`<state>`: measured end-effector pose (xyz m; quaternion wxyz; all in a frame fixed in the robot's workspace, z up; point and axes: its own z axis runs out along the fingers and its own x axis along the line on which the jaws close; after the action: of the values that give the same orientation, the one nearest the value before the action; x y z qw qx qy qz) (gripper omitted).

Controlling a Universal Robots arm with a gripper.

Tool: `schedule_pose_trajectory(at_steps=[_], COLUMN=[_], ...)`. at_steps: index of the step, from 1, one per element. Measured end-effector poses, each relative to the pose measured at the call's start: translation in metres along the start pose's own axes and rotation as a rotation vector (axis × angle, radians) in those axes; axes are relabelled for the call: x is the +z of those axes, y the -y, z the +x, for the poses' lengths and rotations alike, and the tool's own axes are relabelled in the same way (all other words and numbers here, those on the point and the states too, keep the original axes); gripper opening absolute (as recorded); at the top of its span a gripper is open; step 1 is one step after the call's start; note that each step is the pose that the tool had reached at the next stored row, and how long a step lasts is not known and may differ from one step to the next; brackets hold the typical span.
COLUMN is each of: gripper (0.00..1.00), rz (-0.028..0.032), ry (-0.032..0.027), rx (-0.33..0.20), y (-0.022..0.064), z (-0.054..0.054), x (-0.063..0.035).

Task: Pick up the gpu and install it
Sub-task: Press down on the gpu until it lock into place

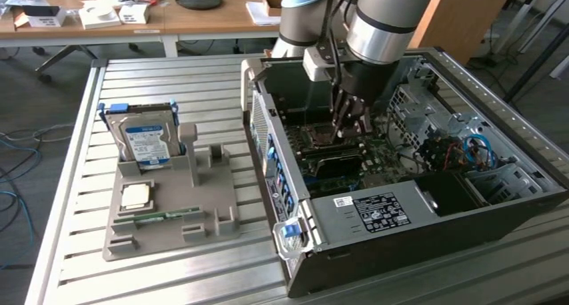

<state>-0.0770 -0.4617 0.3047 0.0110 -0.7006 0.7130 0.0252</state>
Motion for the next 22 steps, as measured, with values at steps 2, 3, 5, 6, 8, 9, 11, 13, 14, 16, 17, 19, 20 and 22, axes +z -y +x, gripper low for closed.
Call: schedule_pose_trajectory(at_steps=[2,3,5,6,8,9,11,13,14,16,17,19,20,22], gripper=[0.11,0.11,0.11,0.11,0.11,0.11,0.11,0.11,0.11,0.11,0.11,0.11,0.11,0.11], rz=[-0.001,-0.0012,-0.0012,-0.0012,-0.0012,-0.0013,-0.0012,-0.0012,-0.0012,-0.0012,-0.0012,-0.0012,-0.0012,-0.0011], ry=[-0.0001,-0.0001,-0.0001,-0.0001,-0.0001,-0.0003,-0.0001,-0.0001,0.0,-0.0001,-0.0001,-0.0001,-0.0001,0.0001], rx=[0.0,0.0,0.0,0.0,0.0,0.0,0.0,0.0,0.0,0.0,0.0,0.0,0.0,0.0], y=[0.0032,0.0038,0.004,0.004,0.004,0.004,0.0039,0.0039,0.0039,0.0038,0.0038,0.0038,0.0038,0.0038], z=[0.0,0.0,0.0,0.0,0.0,0.0,0.0,0.0,0.0,0.0,-0.001,-0.001,-0.001,-0.001], x=[-0.0001,-0.0001,-0.0001,-0.0001,-0.0003,-0.0011,-0.0033,-0.0051,-0.0058,-0.0076,-0.0086,-0.0103,-0.0108,-0.0109])
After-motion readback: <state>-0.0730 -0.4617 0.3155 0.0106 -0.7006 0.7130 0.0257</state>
